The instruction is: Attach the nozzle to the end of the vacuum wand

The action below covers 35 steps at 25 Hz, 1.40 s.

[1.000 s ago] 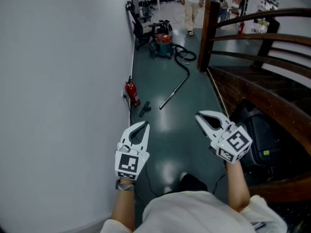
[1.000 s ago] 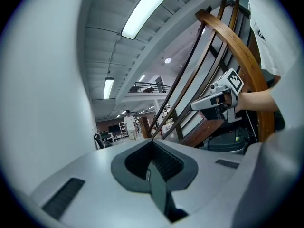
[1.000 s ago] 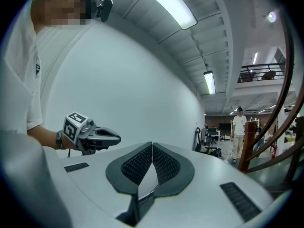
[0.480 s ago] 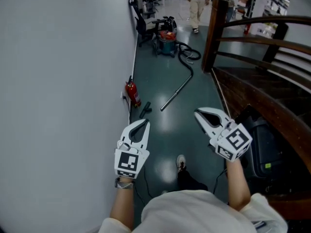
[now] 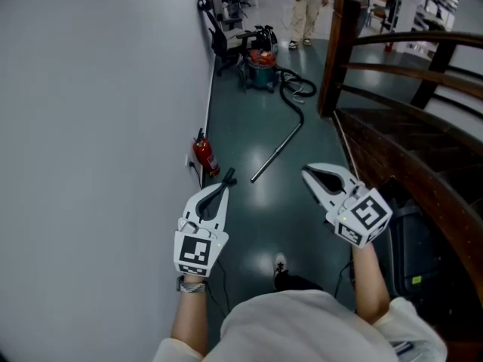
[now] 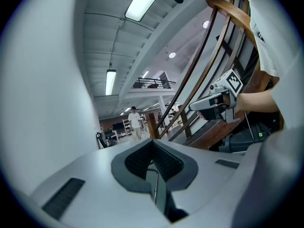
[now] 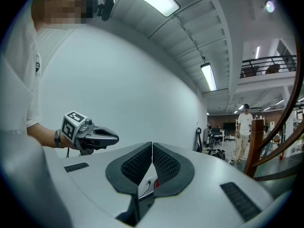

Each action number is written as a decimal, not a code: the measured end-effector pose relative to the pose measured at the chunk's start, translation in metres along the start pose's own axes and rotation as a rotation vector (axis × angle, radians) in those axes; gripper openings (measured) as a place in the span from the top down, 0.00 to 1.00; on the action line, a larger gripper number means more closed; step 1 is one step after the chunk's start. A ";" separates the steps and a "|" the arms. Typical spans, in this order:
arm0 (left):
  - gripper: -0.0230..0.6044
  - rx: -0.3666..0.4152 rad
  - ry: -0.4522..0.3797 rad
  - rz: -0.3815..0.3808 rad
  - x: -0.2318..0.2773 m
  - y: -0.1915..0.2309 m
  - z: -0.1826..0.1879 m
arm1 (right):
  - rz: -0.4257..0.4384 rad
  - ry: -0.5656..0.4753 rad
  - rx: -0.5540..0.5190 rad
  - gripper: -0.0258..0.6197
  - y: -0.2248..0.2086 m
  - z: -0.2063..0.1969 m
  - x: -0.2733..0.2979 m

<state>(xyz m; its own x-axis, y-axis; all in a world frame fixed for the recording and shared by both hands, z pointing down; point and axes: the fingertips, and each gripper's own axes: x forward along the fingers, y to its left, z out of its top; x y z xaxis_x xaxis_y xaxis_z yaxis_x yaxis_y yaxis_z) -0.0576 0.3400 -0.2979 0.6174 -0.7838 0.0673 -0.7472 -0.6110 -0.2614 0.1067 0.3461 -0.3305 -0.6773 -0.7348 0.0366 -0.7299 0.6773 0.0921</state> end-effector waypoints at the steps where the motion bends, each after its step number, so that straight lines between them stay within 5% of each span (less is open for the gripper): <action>1: 0.97 -0.001 0.002 0.004 0.009 0.003 0.000 | 0.002 0.002 0.003 0.91 -0.009 -0.001 0.004; 17: 0.97 0.004 0.024 0.081 0.147 0.050 -0.004 | 0.069 0.014 -0.019 0.91 -0.146 -0.015 0.079; 35: 0.97 0.003 0.038 0.054 0.242 0.109 -0.028 | 0.055 0.052 -0.008 0.91 -0.220 -0.037 0.158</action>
<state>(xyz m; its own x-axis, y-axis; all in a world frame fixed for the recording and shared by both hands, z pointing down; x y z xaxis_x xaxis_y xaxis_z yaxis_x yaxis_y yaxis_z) 0.0035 0.0807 -0.2831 0.5662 -0.8195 0.0890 -0.7785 -0.5671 -0.2689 0.1632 0.0797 -0.3084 -0.7104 -0.6977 0.0930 -0.6910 0.7164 0.0961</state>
